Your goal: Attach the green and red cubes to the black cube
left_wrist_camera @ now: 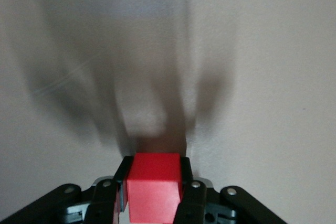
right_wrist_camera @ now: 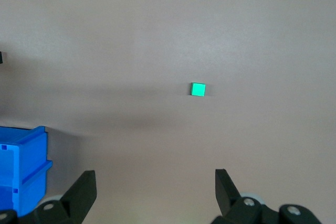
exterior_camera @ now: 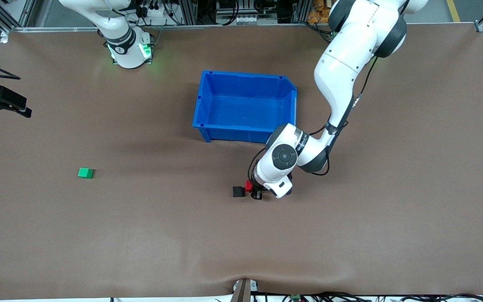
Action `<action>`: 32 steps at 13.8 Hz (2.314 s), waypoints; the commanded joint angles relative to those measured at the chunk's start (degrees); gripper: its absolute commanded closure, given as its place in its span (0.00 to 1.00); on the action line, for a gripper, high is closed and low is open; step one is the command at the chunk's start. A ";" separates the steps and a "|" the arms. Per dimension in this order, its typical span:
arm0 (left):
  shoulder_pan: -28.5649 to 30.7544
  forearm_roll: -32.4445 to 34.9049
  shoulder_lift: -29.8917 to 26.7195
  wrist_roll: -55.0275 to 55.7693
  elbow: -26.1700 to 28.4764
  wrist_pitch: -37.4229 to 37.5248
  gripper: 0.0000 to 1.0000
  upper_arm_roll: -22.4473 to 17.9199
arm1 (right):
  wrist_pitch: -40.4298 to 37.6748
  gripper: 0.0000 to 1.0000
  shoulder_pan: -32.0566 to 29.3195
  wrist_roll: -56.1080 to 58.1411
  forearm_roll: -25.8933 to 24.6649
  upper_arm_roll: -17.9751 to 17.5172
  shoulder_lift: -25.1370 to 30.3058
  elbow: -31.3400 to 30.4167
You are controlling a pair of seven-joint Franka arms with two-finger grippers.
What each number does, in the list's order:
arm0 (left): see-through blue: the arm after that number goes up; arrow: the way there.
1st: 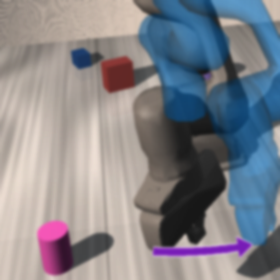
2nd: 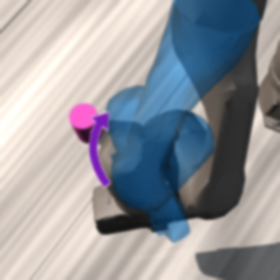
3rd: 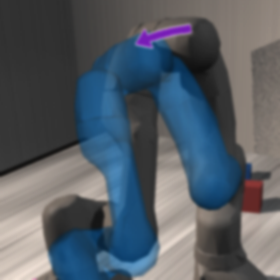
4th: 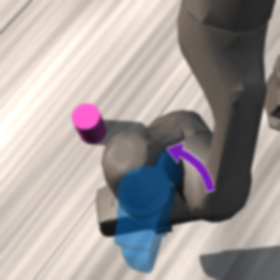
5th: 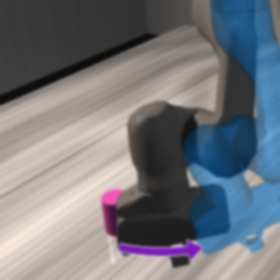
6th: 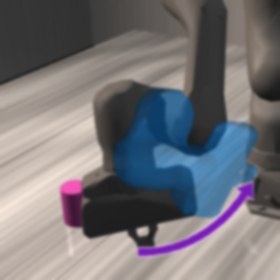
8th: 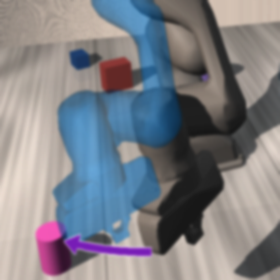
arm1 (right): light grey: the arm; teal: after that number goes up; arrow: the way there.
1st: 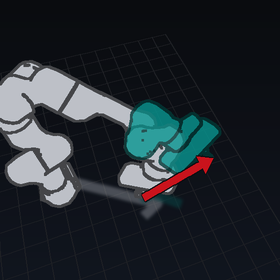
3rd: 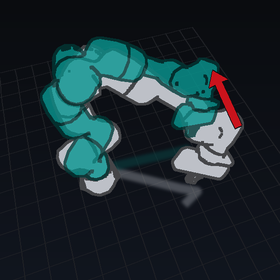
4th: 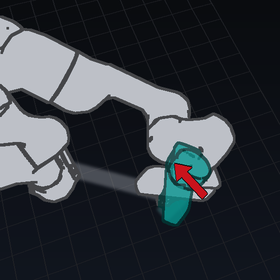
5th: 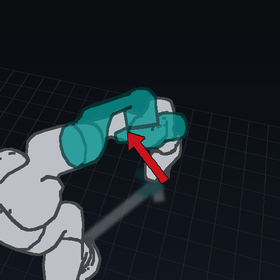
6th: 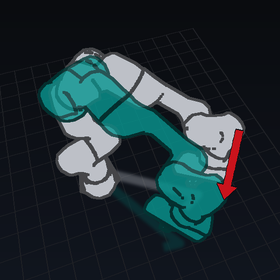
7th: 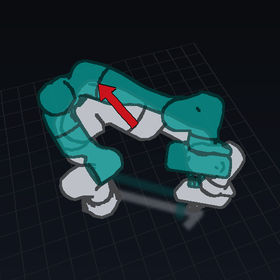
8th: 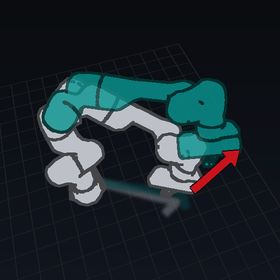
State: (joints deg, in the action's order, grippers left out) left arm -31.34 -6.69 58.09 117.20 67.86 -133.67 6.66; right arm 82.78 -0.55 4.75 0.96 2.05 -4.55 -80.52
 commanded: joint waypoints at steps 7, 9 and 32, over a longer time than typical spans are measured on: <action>-0.65 -1.05 4.14 0.31 -6.60 0.78 1.00 -0.95 | 0.10 0.00 -0.24 -0.70 0.79 -0.30 -0.10 0.10; -0.56 -1.05 4.23 0.22 -6.60 0.52 1.00 -0.95 | 0.36 0.00 -0.16 -0.44 0.71 -0.30 -0.72 0.10; -0.39 2.56 -4.64 -2.14 -6.61 12.10 0.00 -2.09 | 5.55 0.00 -4.72 -0.79 -4.04 -0.21 -22.59 -0.34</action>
State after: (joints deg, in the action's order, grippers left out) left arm -32.41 -5.30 56.31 116.42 60.76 -125.01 4.86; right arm 87.81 -4.76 4.71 -2.99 2.57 -23.24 -81.83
